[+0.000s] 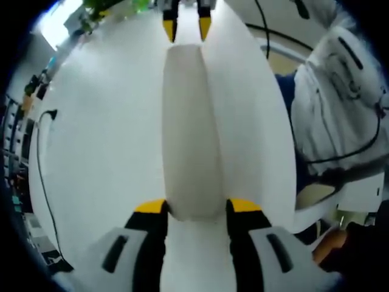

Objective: Arrange the utensils inside the cutlery case until each visible utensil rests in its matching compartment.

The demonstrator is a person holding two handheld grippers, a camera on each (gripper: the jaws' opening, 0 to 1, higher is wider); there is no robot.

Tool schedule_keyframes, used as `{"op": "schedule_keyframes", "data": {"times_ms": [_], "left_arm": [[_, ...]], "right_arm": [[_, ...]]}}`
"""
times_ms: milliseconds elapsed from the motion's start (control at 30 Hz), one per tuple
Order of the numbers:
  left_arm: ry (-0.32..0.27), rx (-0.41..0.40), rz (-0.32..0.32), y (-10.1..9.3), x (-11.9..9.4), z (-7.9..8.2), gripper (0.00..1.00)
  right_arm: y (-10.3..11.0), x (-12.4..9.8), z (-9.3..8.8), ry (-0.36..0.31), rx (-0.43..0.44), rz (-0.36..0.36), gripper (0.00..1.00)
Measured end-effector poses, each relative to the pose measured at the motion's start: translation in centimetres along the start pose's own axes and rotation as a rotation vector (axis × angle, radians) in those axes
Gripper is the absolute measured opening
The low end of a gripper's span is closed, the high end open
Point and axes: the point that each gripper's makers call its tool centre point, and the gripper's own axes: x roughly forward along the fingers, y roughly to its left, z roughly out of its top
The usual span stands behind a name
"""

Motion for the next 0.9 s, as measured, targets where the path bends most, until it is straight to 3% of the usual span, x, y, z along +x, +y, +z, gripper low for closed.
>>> {"op": "schedule_keyframes", "data": {"times_ms": [233,500,633,733,900], "left_arm": [[0.004,0.000,0.004,0.0,0.2,-0.2,0.41],[0.002,-0.008,-0.001,0.1,0.3,-0.7,0.41],[-0.002,-0.025,0.001,-0.2,-0.3,-1.8,0.41],[-0.035,-0.059,0.018,-0.2,-1.1,-2.3,0.41],[-0.210,-0.133,0.070,-0.2,-3.3,-1.8,0.40]], "right_arm": [[0.4,1.4,0.7,-0.001,-0.019,0.016,0.32],[-0.3,0.9,0.8,-0.001,-0.034,-0.014,0.37],[-0.4,0.4,0.6,-0.014,-0.025,-0.026,0.37],[-0.4,0.0,0.7,-0.037,-0.016,-0.034,0.37],[-0.2,-0.7,0.9,-0.101,0.011,-0.060,0.36]]}}
